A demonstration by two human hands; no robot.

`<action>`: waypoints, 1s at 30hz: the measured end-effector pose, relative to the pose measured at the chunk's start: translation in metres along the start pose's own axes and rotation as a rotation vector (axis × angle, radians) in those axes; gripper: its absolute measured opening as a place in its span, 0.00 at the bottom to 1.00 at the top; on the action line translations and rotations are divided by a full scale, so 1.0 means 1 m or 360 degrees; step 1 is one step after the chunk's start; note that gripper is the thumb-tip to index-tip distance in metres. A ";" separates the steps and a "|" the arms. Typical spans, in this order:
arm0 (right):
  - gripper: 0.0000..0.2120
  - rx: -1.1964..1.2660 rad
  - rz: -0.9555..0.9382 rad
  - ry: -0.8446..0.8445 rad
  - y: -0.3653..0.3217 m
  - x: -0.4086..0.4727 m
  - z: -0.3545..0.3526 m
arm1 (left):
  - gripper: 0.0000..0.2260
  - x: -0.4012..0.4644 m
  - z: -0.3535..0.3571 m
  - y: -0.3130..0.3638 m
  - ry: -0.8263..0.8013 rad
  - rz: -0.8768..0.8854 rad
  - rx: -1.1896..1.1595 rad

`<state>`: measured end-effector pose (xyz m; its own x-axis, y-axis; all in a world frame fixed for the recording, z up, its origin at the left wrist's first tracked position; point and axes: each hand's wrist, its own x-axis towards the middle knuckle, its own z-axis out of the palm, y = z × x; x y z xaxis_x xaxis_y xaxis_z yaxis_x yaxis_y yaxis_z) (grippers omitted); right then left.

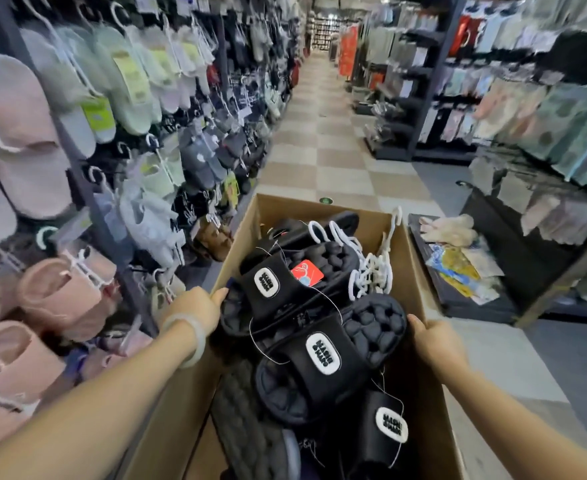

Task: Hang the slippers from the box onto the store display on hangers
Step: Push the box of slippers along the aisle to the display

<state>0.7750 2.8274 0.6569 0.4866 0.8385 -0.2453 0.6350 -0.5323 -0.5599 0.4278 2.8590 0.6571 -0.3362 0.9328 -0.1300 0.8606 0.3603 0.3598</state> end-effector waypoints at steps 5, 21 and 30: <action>0.23 0.0068 -0.0008 0.0065 -0.082 0.130 0.009 | 0.25 0.149 -0.006 0.069 0.0019 0.0026 -0.0046; 0.22 0.0007 -0.0111 0.0038 -0.330 0.577 0.043 | 0.27 0.589 0.020 0.277 0.0031 -0.0096 -0.0081; 0.21 -0.0001 -0.0023 0.0002 -0.469 0.815 0.079 | 0.27 0.863 0.034 0.385 -0.0065 -0.0029 -0.0023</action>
<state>0.8264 3.7699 0.6576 0.4782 0.8459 -0.2362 0.6425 -0.5203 -0.5626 0.4819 3.8030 0.6518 -0.3356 0.9258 -0.1740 0.8489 0.3773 0.3701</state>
